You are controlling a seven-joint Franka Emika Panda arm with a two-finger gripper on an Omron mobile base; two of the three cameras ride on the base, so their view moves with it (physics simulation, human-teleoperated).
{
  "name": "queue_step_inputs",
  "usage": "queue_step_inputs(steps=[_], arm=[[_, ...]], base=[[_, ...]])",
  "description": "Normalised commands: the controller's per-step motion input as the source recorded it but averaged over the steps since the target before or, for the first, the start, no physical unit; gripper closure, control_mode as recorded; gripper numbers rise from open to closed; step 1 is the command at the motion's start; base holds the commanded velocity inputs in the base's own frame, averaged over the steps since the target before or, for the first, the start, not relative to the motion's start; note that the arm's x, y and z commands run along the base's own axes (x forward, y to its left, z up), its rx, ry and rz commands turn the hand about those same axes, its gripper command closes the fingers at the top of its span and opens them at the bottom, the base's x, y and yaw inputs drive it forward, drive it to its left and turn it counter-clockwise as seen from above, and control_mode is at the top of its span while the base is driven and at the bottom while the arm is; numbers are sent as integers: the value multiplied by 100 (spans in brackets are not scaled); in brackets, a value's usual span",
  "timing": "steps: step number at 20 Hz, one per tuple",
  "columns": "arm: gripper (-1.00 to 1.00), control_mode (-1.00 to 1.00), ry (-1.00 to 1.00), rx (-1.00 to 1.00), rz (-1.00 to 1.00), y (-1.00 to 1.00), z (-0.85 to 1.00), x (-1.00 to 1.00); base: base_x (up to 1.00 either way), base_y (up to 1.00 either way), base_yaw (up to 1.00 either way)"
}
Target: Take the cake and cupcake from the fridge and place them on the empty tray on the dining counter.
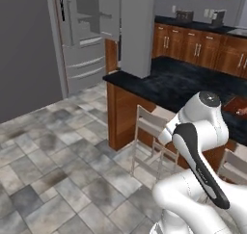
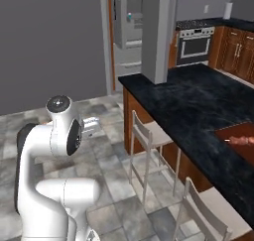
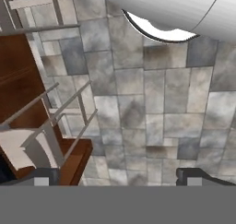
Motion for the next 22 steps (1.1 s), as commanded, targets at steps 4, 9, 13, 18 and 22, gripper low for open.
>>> queue_step_inputs(steps=[4,9,13,18,22], arm=[[-100,100,0,0,0,0,0,0],[-100,100,0,0,0,0,0,0],[-100,100,0,0,0,0,0,0],[-100,100,0,0,0,0,0,0],[-100,100,0,0,0,0,0,0]], base=[[39,48,8],[43,49,7],[46,42,7],[45,37,8],[48,34,7]])
